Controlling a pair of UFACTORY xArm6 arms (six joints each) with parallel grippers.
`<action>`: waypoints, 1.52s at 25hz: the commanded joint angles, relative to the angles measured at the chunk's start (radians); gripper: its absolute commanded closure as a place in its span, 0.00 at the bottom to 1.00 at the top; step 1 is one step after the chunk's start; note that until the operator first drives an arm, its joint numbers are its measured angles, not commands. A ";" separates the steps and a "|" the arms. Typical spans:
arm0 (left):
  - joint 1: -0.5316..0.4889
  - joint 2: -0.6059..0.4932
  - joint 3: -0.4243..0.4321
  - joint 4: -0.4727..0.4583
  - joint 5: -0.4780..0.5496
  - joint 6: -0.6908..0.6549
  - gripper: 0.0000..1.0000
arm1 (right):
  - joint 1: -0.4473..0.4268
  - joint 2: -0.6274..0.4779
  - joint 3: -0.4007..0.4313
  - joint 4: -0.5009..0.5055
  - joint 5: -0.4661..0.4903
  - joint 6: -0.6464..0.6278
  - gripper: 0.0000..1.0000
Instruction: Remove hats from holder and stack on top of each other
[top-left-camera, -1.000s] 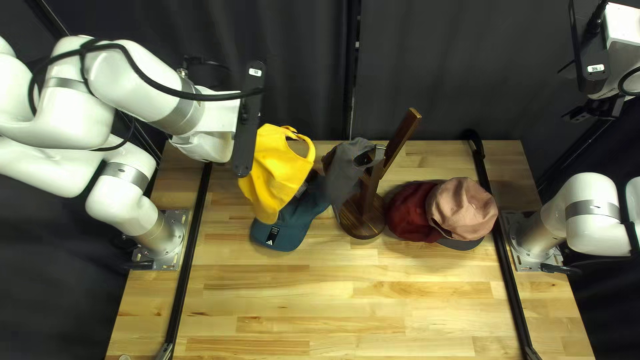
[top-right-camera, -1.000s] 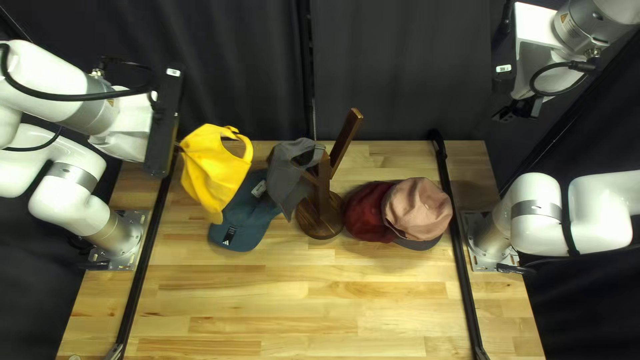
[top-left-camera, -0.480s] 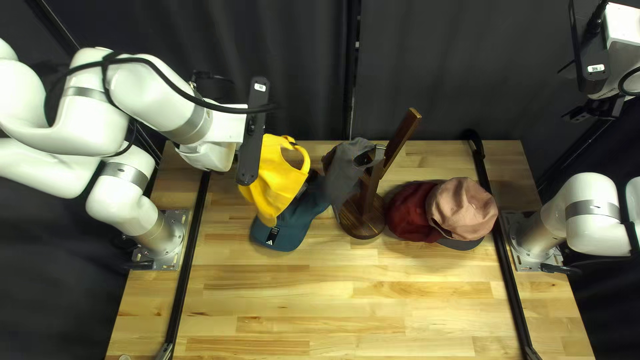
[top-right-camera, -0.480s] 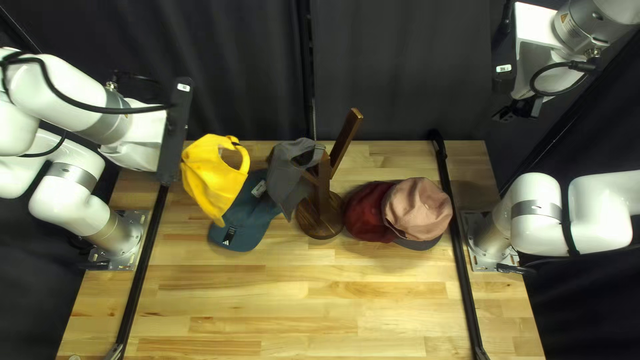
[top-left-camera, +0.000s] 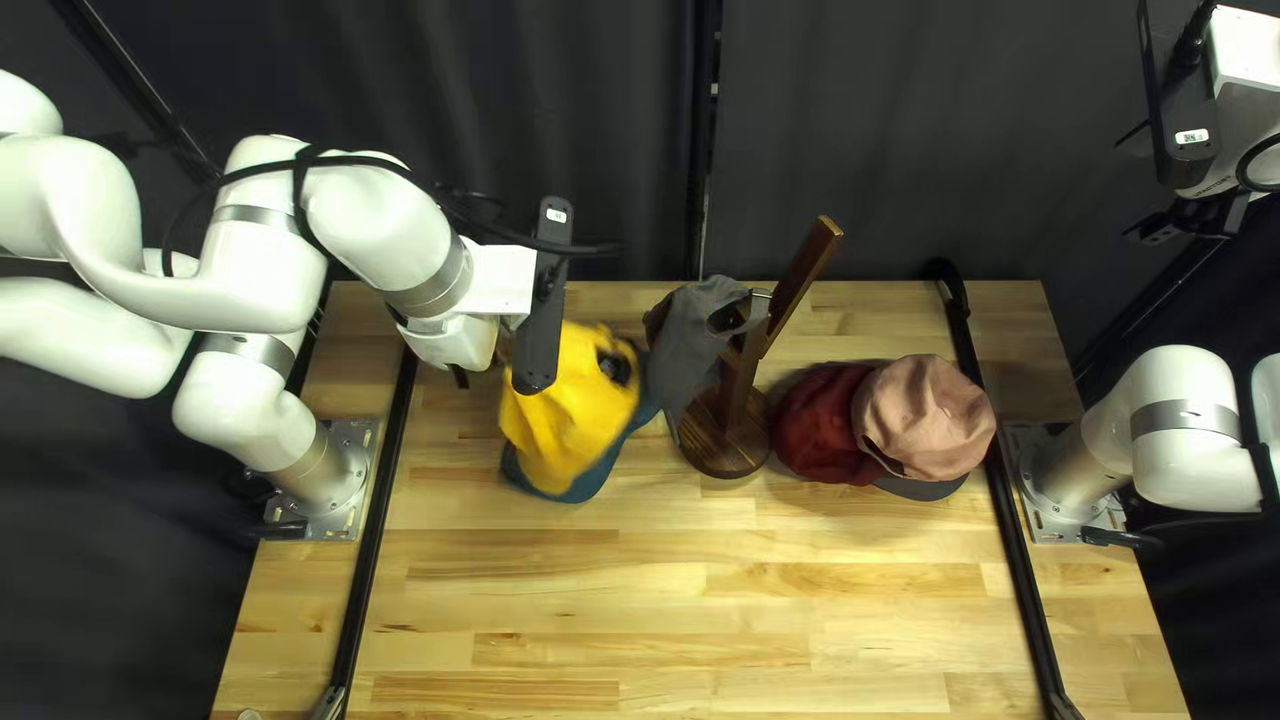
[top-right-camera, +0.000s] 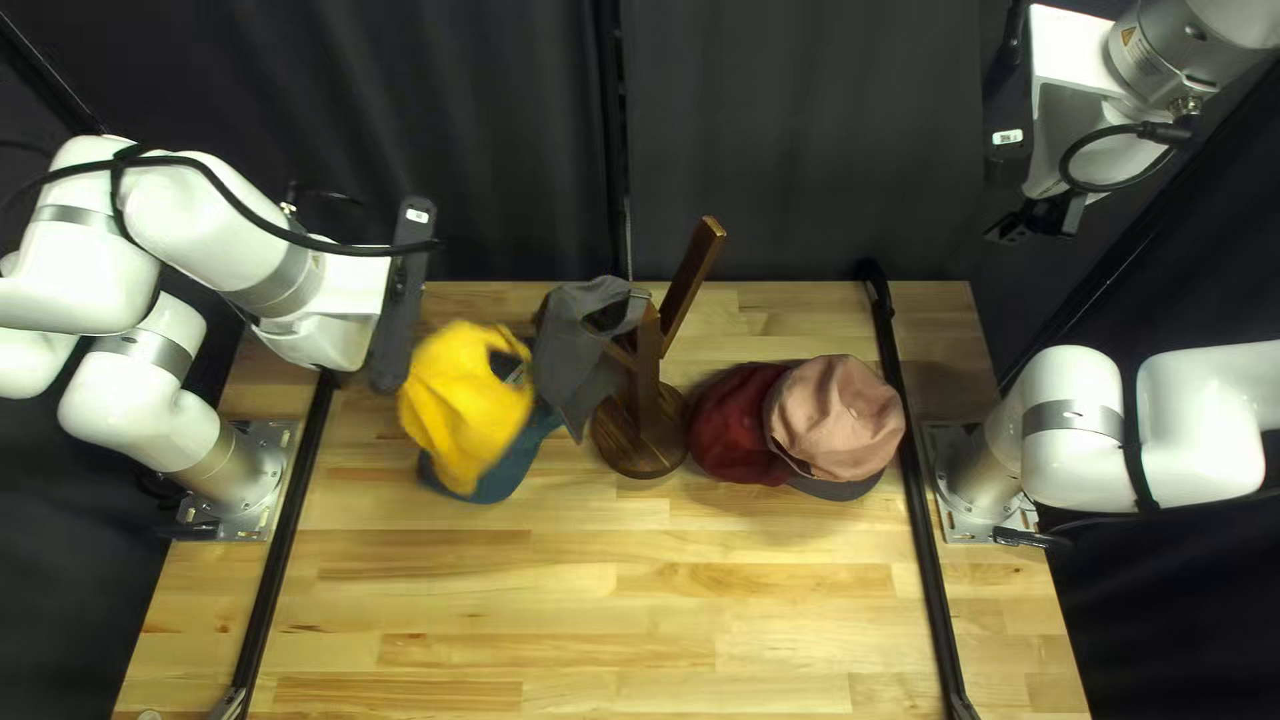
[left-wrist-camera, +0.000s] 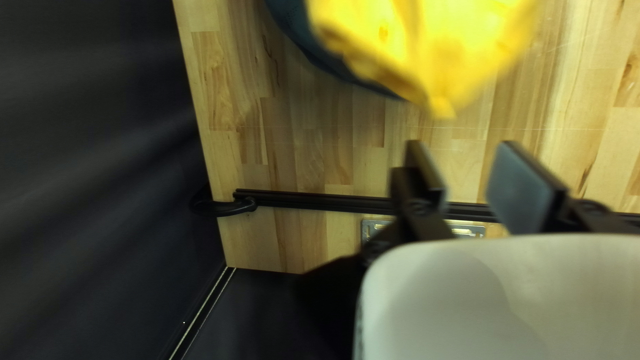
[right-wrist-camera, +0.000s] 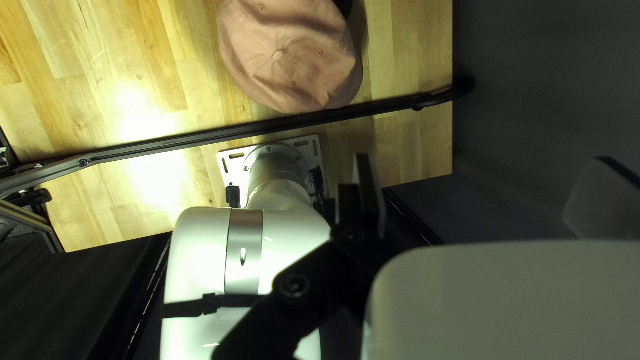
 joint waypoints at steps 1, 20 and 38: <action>0.007 0.000 -0.042 0.005 0.031 0.032 0.00 | 0.000 0.000 0.000 0.000 0.000 0.000 0.00; 0.127 0.193 -0.253 -0.031 -0.055 0.238 0.00 | 0.000 0.000 0.000 0.000 0.000 0.000 0.00; 0.166 0.395 -0.425 -0.101 -0.099 0.334 0.00 | 0.000 0.000 0.000 0.000 0.000 0.000 0.00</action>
